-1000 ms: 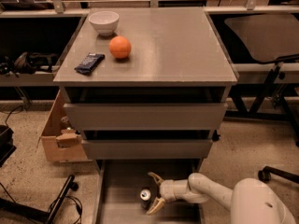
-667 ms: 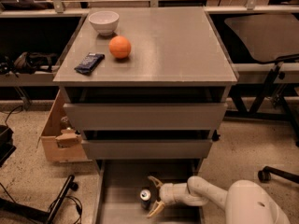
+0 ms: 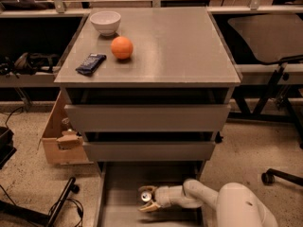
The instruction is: Pick redbull can from bottom drawer and place on counter
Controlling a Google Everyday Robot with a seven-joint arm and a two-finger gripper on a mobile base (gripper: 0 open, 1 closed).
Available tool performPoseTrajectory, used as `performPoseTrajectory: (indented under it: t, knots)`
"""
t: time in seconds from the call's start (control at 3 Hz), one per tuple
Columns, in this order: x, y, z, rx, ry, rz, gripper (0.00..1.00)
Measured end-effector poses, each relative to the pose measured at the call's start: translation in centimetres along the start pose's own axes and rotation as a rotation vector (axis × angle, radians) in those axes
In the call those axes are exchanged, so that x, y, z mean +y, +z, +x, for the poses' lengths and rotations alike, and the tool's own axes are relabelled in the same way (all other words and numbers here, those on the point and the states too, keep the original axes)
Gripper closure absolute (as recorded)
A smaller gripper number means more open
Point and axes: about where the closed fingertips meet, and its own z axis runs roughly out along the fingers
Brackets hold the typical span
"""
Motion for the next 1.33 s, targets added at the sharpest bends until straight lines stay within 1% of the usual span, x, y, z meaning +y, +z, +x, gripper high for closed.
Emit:
performPoseTrajectory:
  t: [0.33, 0.67, 1.0, 1.33]
  knots:
    - [-0.7, 1.2, -0.9, -0.021, 0.045, 0.011, 0.66]
    - [-2.8, -0.9, -4.8, -0.044, 0.067, 0.107, 0.87]
    - [-5.4, -7.5, -12.3, -0.055, 0.046, 0.289, 1.00]
    - [-5.2, -15.4, -21.1, -0.079, 0.071, 0.436, 1.00]
